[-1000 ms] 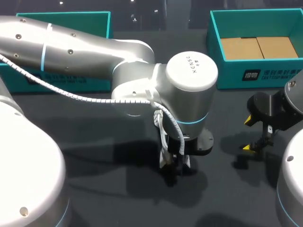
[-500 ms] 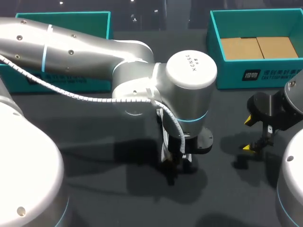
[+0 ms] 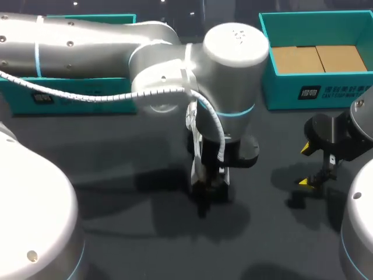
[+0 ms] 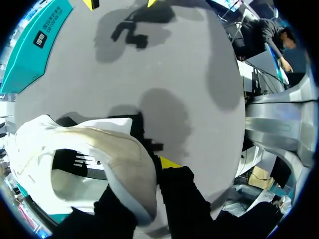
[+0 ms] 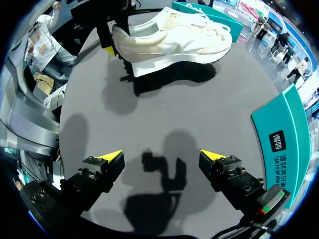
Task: Take the shoe out of the shoebox, open the shoe tongue, remove and reinsert the insole, then place the shoe into the shoebox
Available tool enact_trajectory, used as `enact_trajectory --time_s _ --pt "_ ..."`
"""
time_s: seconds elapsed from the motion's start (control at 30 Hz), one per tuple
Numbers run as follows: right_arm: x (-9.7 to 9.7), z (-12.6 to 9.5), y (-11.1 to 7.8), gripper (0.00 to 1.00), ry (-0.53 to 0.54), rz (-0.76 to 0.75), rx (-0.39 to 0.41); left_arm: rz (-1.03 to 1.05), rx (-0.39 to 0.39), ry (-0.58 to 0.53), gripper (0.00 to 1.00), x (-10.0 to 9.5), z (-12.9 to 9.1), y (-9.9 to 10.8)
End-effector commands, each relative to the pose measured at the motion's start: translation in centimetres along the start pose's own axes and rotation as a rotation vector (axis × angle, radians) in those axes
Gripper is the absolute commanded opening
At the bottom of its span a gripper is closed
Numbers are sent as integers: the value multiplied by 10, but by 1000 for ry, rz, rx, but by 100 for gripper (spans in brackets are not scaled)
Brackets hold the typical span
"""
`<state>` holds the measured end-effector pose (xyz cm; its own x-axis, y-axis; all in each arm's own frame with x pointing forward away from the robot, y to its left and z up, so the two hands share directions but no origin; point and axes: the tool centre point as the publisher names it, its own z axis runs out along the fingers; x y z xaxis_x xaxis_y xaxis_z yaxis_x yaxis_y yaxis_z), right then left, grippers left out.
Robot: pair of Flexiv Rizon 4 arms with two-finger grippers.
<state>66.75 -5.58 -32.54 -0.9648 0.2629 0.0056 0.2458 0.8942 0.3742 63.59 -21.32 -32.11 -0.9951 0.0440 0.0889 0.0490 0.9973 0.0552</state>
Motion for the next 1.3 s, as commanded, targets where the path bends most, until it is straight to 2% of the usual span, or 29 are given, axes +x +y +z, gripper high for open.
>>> enact_trajectory --time_s 0.03,0.13,0.2,0.77,0.8,0.97,1.17,1.3 --pt "2 -1 -1 100 -3 0 0 3 4 28 0 -17 -64 41" --pt "2 -1 -1 100 -3 0 0 -32 -10 -2 0 -28 -94 67" --pt "2 -1 -1 100 -3 0 0 -43 10 -20 0 -32 -108 82" --pt "2 -1 -1 100 -3 0 0 -43 10 -20 0 -32 -108 82" --pt "2 -1 -1 100 -3 0 0 -32 -2 -42 0 -33 -117 84" --pt "2 -1 -1 100 -3 0 0 -13 30 -14 0 -51 -156 125" --pt "2 -1 -1 100 -3 0 0 -3 66 32 0 -74 -184 186" --pt "2 -1 -1 100 -3 0 0 8 60 36 0 -93 -196 224"
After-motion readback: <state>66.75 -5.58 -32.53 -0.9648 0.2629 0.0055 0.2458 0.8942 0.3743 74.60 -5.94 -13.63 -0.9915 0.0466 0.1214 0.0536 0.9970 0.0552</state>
